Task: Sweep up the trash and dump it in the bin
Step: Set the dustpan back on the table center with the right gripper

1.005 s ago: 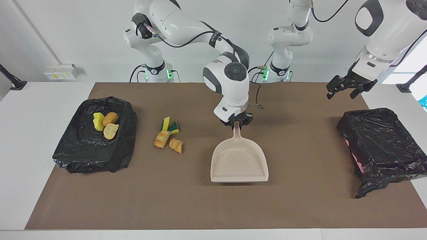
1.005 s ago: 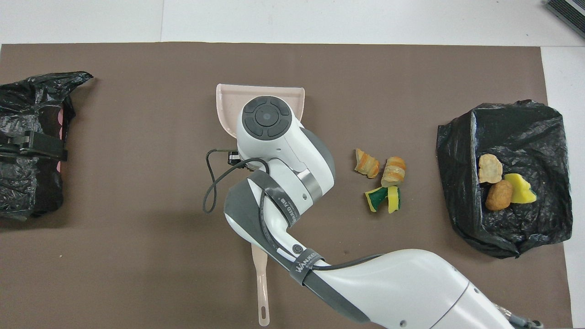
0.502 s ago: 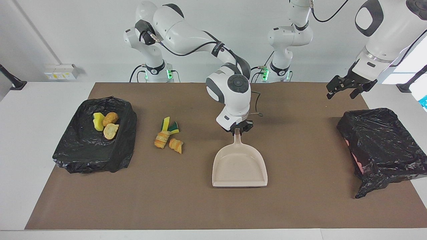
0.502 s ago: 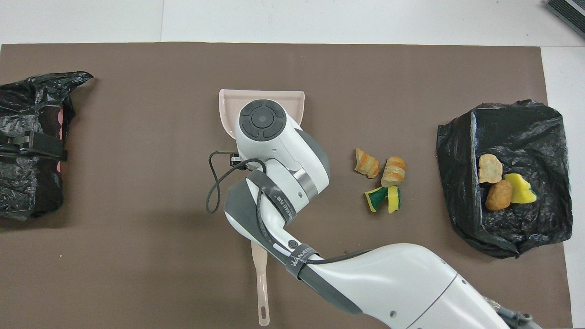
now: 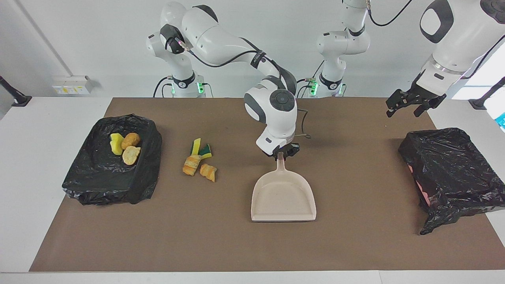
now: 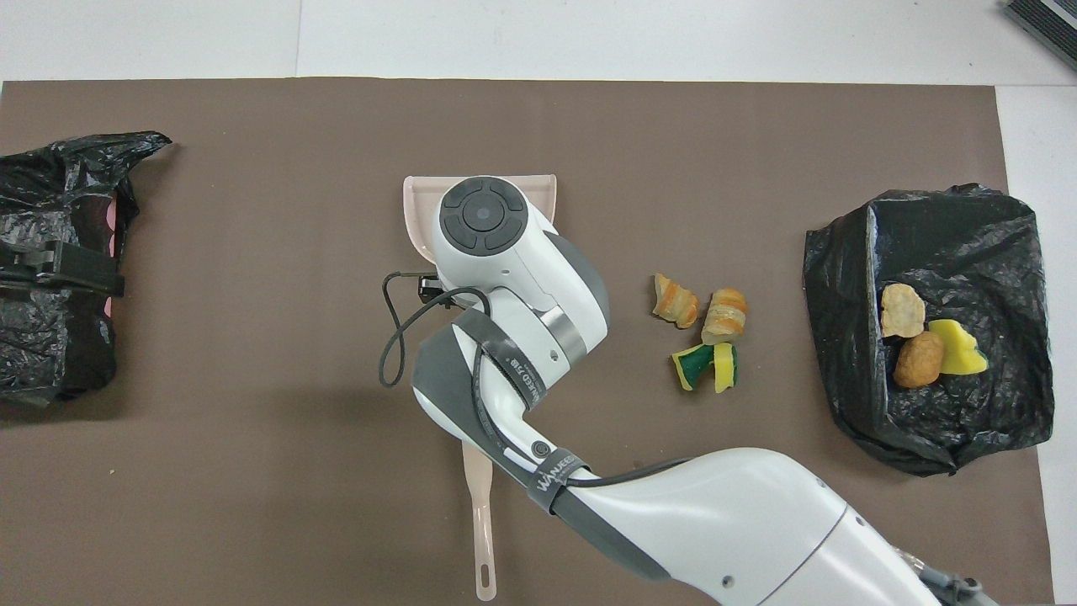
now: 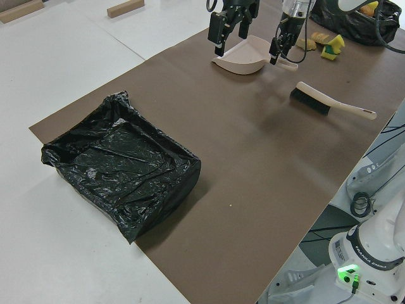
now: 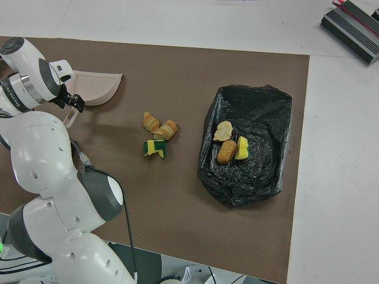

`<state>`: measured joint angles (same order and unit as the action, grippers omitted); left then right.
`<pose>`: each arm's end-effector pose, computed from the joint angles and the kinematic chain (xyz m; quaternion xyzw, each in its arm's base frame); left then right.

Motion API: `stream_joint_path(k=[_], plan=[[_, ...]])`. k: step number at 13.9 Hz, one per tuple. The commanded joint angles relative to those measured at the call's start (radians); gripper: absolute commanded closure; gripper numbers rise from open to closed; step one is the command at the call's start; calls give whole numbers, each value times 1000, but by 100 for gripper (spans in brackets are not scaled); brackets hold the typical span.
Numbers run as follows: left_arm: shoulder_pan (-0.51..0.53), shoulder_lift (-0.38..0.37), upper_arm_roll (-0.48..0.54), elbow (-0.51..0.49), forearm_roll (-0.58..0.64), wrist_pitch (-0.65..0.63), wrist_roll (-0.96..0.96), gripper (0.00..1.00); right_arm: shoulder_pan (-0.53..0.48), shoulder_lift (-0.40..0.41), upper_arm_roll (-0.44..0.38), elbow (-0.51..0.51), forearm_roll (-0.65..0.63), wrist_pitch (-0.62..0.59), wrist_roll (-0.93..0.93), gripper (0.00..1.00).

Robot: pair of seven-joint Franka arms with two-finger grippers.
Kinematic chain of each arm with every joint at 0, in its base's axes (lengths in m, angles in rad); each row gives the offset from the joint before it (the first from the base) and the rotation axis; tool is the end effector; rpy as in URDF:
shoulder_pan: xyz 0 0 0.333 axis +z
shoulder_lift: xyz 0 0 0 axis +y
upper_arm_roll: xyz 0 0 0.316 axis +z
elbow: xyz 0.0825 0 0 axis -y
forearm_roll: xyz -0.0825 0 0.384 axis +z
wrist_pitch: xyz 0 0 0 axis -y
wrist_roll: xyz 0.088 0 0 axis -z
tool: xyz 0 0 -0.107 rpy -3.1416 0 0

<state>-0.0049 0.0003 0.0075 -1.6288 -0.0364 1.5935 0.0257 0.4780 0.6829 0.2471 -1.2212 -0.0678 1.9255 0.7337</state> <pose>0.5549 -0.0024 0.5990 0.9996 -0.0108 -0.0175 0.0184 0.5896 0.4522 0.3833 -0.9986 0.0214 0.0148 0.0470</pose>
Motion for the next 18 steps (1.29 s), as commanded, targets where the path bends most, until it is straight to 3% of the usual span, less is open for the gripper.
stream_joint_path(k=[1, 5, 9, 12, 14, 18], plan=[[8, 6, -6, 17, 12, -23, -9, 0, -7, -92, 4, -32, 5, -63, -10, 0], [2, 6, -6, 17, 12, -27, -9, 0, -22, -273, 6, -128, 57, -193, -56, 0], [-12, 1, -14, -3, 10, -4, 2, 0, 25, -456, 11, -354, 100, -212, -51, 0], [-81, 10, -17, -97, 6, 213, -10, 0, 57, -563, 12, -536, 209, -122, -68, 0], [-125, 30, -17, -134, 6, 285, -15, 0, 103, -615, 12, -680, 232, -24, -67, 0], [-239, 156, -15, -144, 6, 446, -61, 0, 235, -579, 12, -860, 247, 206, -22, 0]])
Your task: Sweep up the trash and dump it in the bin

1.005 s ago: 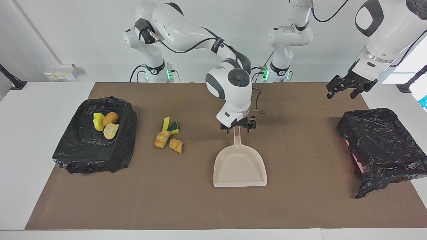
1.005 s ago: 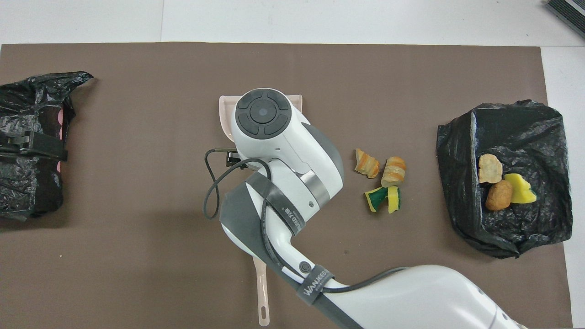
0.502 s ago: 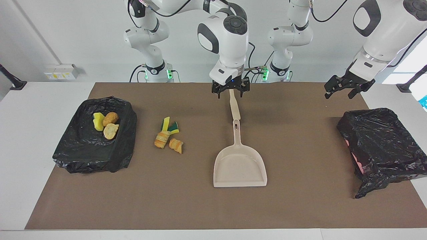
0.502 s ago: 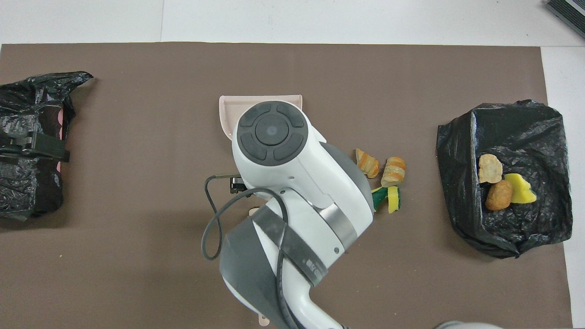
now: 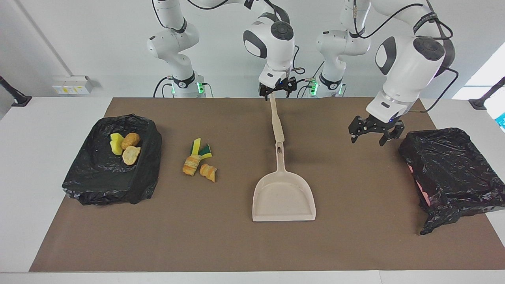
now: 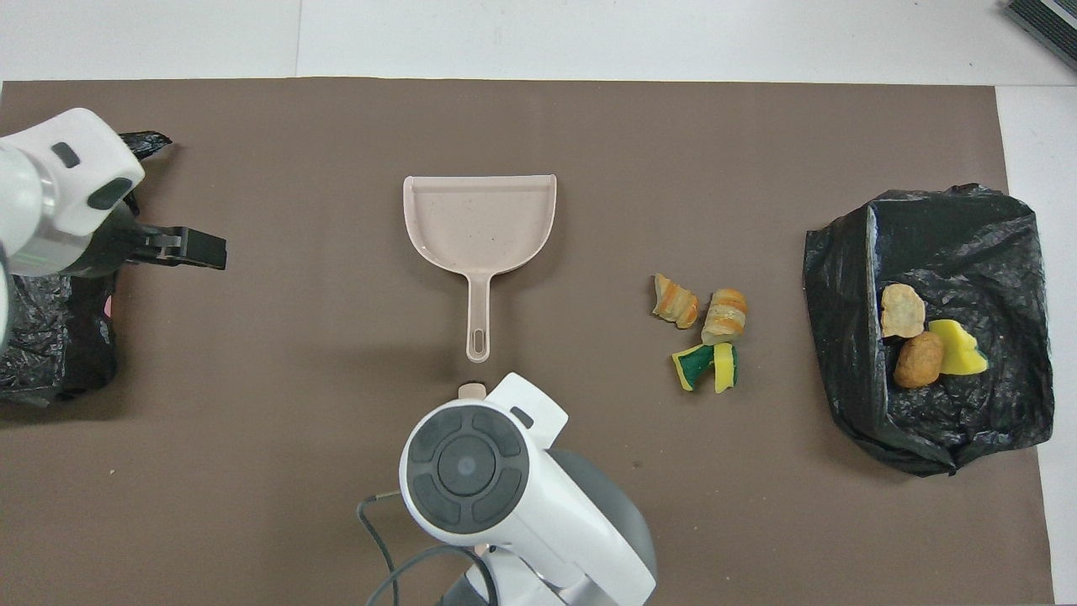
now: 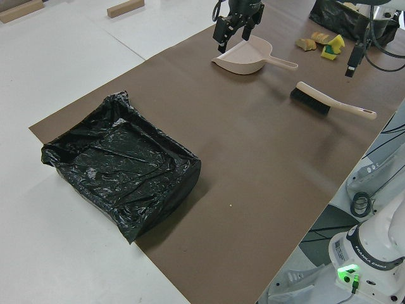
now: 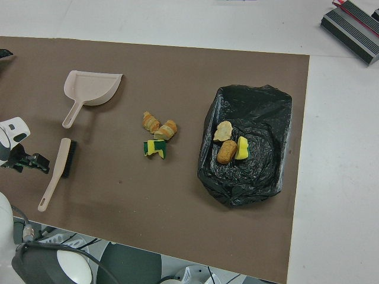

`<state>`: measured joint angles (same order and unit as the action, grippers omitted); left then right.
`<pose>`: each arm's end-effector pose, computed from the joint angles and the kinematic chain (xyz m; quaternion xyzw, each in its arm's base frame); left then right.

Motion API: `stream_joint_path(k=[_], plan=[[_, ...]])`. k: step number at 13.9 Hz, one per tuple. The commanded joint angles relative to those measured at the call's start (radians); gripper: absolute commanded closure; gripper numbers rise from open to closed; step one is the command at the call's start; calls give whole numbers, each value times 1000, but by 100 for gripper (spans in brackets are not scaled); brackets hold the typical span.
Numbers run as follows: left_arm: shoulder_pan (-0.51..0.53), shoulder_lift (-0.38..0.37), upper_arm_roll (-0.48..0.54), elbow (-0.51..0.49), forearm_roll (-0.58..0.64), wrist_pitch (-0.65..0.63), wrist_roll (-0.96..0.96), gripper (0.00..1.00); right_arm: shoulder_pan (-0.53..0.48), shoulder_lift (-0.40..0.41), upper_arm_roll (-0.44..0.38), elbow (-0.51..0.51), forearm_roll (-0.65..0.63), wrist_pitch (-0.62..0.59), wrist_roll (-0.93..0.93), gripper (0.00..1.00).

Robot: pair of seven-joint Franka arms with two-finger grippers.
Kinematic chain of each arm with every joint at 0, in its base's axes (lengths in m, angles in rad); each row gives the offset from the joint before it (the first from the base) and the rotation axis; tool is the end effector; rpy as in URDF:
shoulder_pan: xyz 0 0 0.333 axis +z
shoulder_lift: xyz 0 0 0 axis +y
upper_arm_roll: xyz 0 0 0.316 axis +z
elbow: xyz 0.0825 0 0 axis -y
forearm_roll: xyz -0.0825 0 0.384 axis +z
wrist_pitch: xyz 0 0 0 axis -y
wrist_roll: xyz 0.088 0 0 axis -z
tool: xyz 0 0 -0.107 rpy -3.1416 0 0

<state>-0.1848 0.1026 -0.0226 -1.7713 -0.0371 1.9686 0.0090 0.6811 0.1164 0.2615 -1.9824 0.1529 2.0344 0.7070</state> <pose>0.5900 -0.1261 0.5049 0.9935 -0.1014 0.0453 0.0232 0.3323 0.4667 0.4057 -0.9929 -0.0807 0.0812 0.0333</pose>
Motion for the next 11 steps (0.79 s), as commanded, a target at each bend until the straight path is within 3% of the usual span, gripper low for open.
stream_joint_path(k=[1, 5, 10, 11], plan=[[-102, 95, 13, 9, 6, 91, -125, 0, 44, -14, -2, -136, 27, 128, 0, 0], [-211, 186, 13, 18, -14, 151, -251, 0, 46, -23, -2, -197, 27, 168, -12, 0], [-372, 206, 13, 9, -33, 168, -346, 0, 44, -3, -4, -196, 27, 228, -41, 1], [-402, 207, 13, -2, -33, 180, -386, 0, 40, -1, -4, -196, 27, 230, -58, 14]])
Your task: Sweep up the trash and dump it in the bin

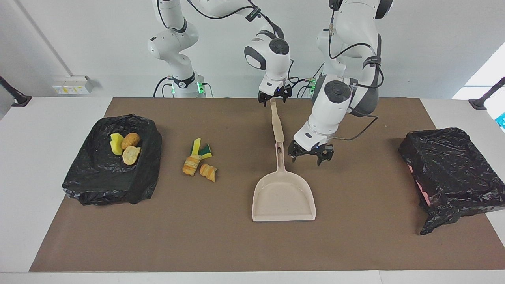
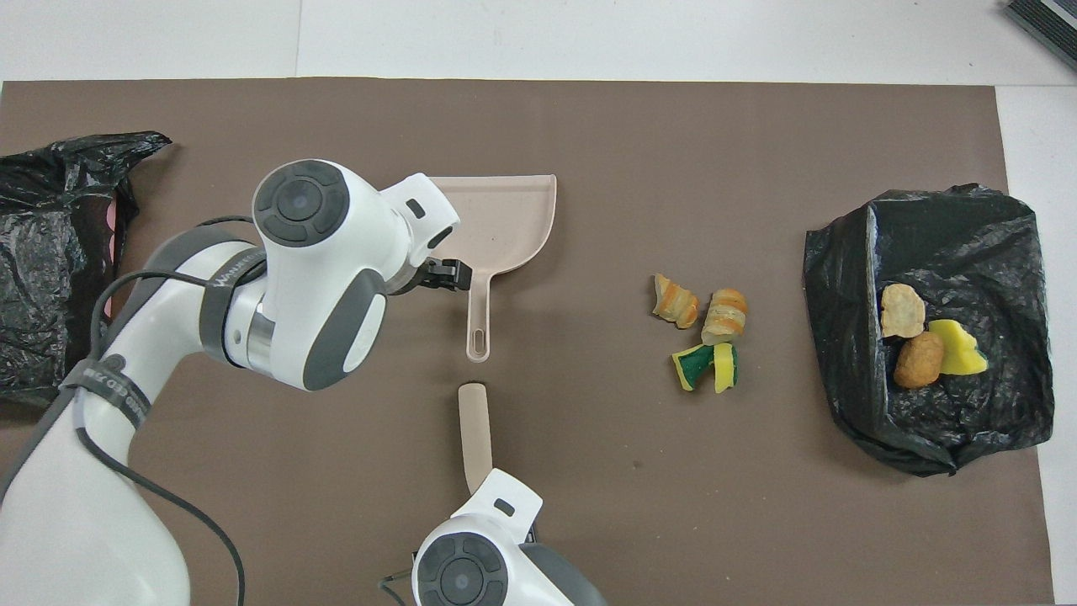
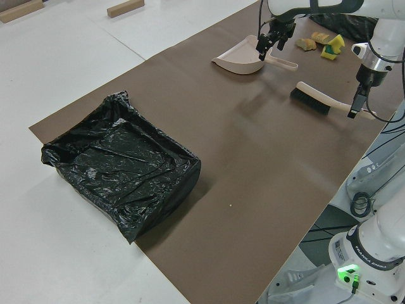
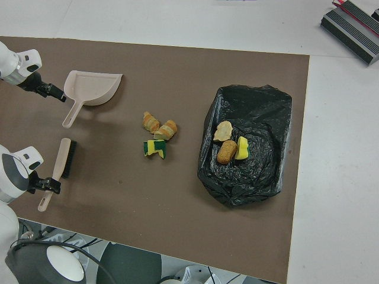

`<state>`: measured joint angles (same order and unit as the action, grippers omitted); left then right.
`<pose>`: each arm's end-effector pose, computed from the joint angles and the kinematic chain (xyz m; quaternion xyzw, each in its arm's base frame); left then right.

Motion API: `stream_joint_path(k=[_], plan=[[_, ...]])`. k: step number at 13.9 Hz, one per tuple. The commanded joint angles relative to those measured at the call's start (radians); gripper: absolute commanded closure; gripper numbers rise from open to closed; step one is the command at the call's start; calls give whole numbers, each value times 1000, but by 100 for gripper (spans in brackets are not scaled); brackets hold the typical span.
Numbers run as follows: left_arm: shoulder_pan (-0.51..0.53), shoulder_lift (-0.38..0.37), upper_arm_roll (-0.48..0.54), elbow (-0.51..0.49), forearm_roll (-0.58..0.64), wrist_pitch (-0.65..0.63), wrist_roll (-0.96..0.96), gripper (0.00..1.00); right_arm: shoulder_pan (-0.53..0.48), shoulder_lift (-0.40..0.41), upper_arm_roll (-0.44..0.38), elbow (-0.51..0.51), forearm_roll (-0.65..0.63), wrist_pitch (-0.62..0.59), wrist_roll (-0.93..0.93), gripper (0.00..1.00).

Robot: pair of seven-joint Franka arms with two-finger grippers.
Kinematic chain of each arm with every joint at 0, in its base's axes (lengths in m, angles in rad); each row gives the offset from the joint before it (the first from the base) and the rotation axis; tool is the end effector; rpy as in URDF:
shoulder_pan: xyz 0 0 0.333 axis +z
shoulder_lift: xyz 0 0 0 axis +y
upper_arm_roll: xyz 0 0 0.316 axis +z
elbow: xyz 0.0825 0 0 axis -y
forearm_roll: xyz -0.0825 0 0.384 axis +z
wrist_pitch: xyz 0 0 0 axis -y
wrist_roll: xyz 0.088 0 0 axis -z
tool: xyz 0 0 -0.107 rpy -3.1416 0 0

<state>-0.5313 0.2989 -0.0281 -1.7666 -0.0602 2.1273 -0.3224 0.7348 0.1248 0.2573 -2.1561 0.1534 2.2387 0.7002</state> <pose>0.5447 -0.3426 0.3998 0.9938 -0.1024 0.0151 0.0405 0.2980 0.4620 0.3405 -0.9923 -0.0961 0.0693 0.0350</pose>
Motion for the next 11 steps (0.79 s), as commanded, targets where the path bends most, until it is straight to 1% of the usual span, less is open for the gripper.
stream_joint_path(k=[1, 2, 3, 4, 5, 6, 9, 11], plan=[[-73, 8, 19, -11, -10, 25, -79, 0, -17, -8, 0, -24, 26, 25, -68, 22], [-73, 9, 19, -11, -10, 25, -84, 0, -17, -10, 0, -24, 26, 24, -70, 30], [-73, 9, 19, -11, -10, 31, -84, 0, -17, -10, 0, -24, 26, 22, -71, 42], [-73, 9, 19, -20, -10, 43, -84, 0, -17, -10, 0, -24, 26, 24, -73, 62], [-73, 6, 19, -40, -10, 65, -84, 0, -17, -10, -1, -24, 21, 22, -74, 91], [-75, 3, 19, -53, -10, 81, -84, 0, -15, -8, -1, -21, 18, 16, -76, 100], [-66, 0, 19, -66, -10, 92, -83, 0, -22, -7, -3, -13, 17, -16, -77, 100], [-65, 0, 19, -76, -10, 95, -84, 0, -22, -5, -4, 10, 11, -76, -64, 100]])
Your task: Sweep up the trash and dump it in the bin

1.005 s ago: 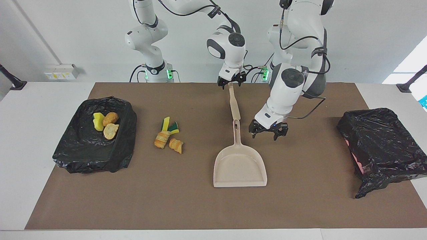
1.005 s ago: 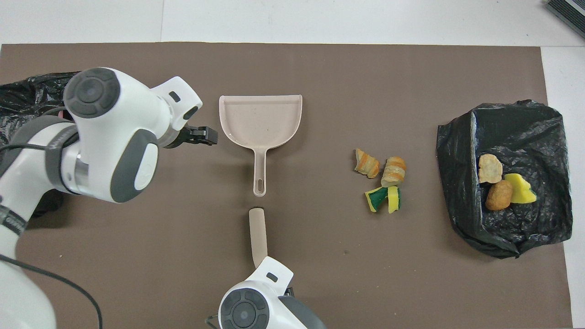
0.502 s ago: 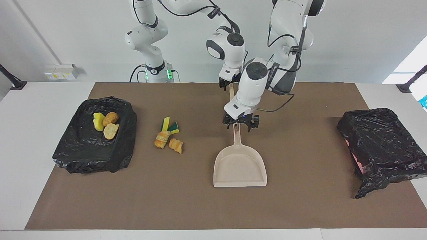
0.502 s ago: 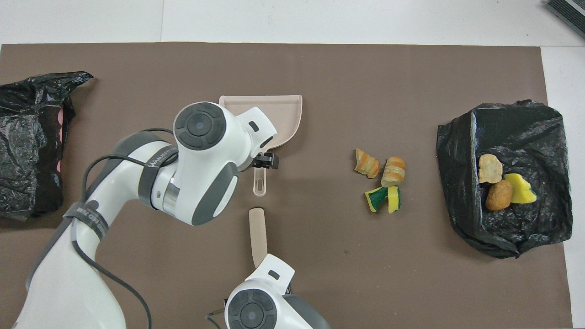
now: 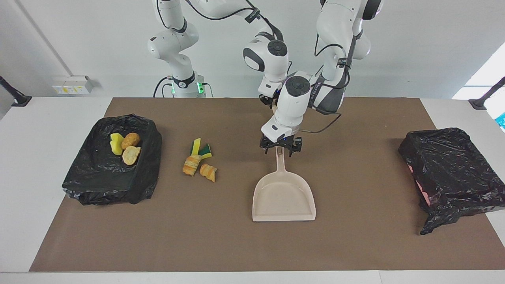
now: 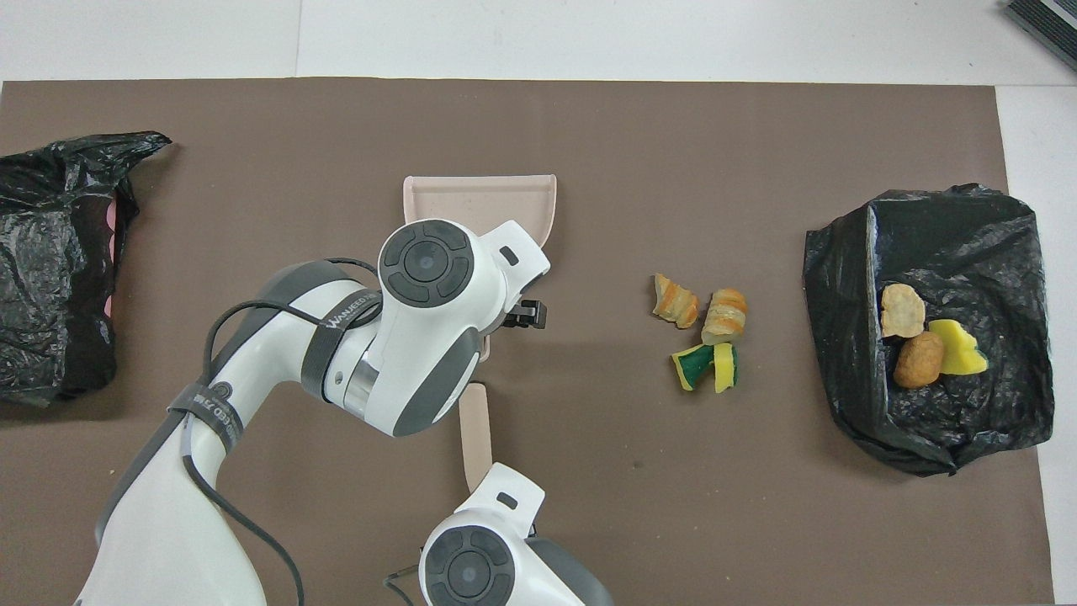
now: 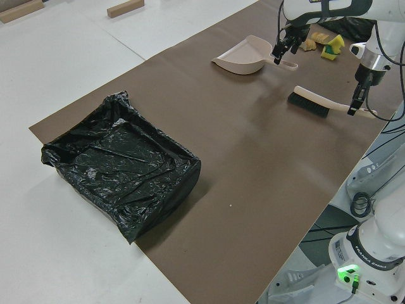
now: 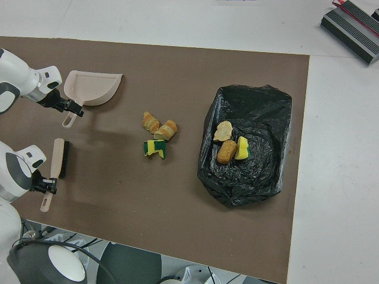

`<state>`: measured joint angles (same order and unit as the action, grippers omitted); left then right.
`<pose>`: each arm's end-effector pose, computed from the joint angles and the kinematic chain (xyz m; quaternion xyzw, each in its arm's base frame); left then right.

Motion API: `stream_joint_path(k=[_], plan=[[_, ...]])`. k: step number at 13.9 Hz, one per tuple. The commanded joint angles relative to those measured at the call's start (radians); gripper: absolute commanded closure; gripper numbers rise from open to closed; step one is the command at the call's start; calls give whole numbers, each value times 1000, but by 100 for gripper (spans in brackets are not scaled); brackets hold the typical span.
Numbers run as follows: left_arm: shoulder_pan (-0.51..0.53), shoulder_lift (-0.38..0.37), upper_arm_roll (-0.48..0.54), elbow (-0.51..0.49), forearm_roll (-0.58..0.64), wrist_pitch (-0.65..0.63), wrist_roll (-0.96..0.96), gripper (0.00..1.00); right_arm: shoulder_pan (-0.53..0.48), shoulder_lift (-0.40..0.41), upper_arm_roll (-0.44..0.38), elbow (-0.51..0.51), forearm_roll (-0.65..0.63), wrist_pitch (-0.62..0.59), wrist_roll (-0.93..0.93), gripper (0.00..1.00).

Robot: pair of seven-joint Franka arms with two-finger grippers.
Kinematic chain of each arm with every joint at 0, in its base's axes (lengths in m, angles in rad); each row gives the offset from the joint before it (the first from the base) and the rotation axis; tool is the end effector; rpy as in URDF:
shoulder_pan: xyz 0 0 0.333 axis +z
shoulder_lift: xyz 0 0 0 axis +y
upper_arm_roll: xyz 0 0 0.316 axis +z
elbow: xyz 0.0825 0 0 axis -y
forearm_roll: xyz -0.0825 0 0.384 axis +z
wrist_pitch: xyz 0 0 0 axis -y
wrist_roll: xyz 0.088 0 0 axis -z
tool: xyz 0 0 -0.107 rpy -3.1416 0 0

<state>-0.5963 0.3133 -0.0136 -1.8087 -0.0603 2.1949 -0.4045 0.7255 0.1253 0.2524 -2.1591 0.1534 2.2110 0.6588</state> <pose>0.5252 -0.3689 0.3771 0.9953 -0.0854 0.0186 0.0414 0.3017 0.4549 0.3367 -0.9904 -0.1105 0.0792 0.0258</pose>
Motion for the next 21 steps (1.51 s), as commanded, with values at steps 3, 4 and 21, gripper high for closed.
stream_joint_path(k=[3, 4, 21], plan=[[-5, -2, 4, -40, -10, 34, -22, 0, -11, -30, -5, 24, 6, -120, 30, 100], [-7, 13, 4, -38, -10, 45, -36, 4, -21, -64, -10, 24, 6, -160, 36, 100], [104, -42, 17, 55, 2, -220, 416, 100, -538, -282, -4, -5, -420, -624, -281, 100]])
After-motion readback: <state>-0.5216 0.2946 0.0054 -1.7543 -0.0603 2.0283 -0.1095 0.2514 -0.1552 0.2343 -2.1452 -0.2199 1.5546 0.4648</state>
